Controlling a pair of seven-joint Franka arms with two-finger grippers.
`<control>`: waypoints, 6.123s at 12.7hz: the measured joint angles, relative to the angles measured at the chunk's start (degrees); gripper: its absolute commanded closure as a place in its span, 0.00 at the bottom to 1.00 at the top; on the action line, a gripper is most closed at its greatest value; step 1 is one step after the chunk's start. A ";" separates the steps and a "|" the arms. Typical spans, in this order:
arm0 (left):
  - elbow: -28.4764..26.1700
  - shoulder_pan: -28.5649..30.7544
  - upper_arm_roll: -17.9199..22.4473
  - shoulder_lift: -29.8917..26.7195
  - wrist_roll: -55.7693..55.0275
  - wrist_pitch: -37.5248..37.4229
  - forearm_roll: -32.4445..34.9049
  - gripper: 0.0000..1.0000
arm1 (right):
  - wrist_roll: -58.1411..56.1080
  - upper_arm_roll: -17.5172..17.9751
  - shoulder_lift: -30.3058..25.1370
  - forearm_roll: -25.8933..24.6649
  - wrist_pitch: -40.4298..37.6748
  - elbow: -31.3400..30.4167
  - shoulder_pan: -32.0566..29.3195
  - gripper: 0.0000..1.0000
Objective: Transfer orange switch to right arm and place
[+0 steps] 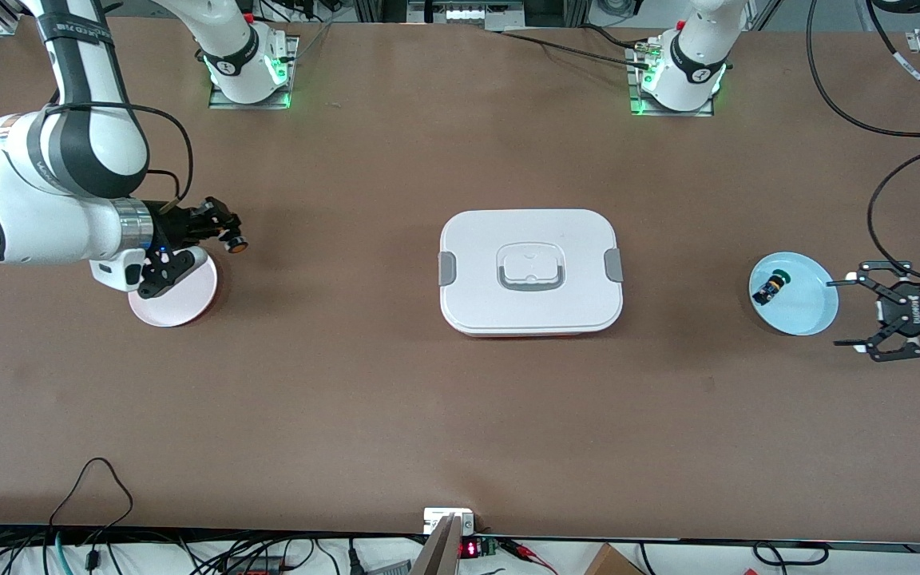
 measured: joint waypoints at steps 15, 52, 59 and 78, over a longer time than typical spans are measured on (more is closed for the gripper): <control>-8.37 -23.04 15.19 -29.54 -41.49 4.93 25.00 0.00 | -32.17 0.15 1.05 -24.38 28.37 -12.02 -8.36 1.00; -23.43 -31.34 5.33 -43.16 -116.35 7.03 42.20 0.00 | -32.52 0.86 -3.13 -14.83 31.79 -9.90 -9.03 0.00; -23.25 -30.23 6.26 -42.16 -116.34 6.93 41.97 0.00 | -1.57 0.93 -6.07 -10.95 21.52 -6.94 -7.52 0.00; -23.21 -29.72 6.28 -41.58 -116.34 6.76 41.47 0.00 | 33.90 3.81 -8.14 -18.34 -6.33 15.42 -14.11 0.00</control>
